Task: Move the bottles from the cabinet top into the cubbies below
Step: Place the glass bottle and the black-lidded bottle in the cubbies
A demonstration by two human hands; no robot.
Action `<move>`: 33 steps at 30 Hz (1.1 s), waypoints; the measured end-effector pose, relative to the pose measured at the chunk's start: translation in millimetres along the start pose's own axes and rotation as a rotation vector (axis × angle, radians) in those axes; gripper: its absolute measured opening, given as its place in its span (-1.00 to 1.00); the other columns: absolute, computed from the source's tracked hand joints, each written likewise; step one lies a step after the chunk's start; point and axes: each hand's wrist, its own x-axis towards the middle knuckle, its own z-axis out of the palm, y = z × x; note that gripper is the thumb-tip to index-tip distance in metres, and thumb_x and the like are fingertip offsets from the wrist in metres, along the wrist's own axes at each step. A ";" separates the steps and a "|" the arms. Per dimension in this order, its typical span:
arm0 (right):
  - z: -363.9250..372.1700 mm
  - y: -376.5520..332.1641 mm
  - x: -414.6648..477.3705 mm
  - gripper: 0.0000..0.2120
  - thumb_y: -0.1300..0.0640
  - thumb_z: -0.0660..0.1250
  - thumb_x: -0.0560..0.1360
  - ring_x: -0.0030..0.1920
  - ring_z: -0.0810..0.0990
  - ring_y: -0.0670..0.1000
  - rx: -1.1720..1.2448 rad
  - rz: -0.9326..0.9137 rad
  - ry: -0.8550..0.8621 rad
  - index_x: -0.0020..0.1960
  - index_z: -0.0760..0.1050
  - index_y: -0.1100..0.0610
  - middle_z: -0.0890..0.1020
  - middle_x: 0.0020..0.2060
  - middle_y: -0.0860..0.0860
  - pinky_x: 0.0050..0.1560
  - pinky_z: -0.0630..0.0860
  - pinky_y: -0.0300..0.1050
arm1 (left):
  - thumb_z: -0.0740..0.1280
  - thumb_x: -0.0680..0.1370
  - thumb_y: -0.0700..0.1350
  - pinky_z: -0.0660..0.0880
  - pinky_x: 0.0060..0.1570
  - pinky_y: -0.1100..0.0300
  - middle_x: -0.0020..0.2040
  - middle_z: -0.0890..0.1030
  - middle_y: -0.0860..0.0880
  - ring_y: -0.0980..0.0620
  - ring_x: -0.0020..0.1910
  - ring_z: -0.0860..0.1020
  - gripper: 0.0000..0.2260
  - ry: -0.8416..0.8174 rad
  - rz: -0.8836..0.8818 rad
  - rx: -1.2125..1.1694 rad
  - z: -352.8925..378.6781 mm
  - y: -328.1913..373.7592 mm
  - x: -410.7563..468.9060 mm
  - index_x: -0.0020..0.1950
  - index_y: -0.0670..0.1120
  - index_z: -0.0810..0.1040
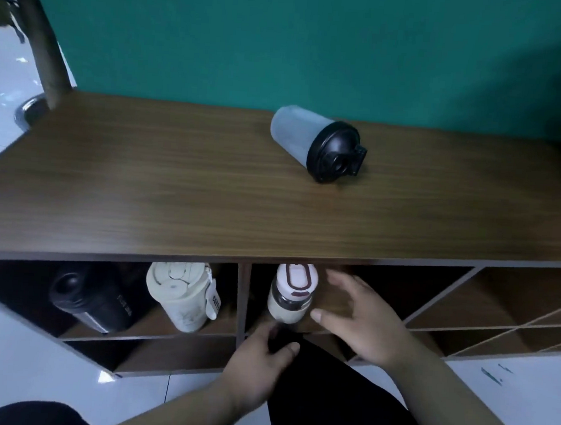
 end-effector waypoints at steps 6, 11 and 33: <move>-18.8 -60.6 -48.9 -0.81 0.22 0.44 0.47 -0.21 0.67 -0.12 0.283 -0.133 0.383 -0.16 0.67 -0.08 0.72 -0.26 -0.13 -0.12 0.53 -0.26 | 0.45 0.60 -0.04 0.50 -0.13 0.42 -0.12 0.70 0.12 0.23 -0.21 0.60 -0.83 -0.139 0.147 -0.050 -43.1 40.2 -40.3 0.18 -0.01 0.64; -49.8 -110.0 -16.2 -0.71 0.07 0.45 0.46 0.01 0.60 -0.16 0.323 -0.101 0.554 0.17 0.56 -0.08 0.66 0.00 -0.15 0.10 0.50 -0.14 | 0.38 0.66 -0.12 0.55 -0.07 0.32 0.15 0.70 -0.17 0.23 -0.18 0.65 -0.88 -0.099 0.225 -0.135 -71.8 46.4 -57.6 0.15 0.06 0.65; -55.7 -132.6 49.4 -0.03 -0.07 0.59 0.19 0.21 0.51 -0.03 0.570 0.062 0.586 0.50 0.21 -0.06 0.50 0.25 -0.14 0.26 0.45 0.00 | 0.44 0.31 0.23 0.51 0.05 0.18 -0.14 0.70 0.03 0.14 -0.13 0.64 -0.69 -0.162 0.273 -0.241 -76.5 41.4 -37.8 0.01 0.21 0.71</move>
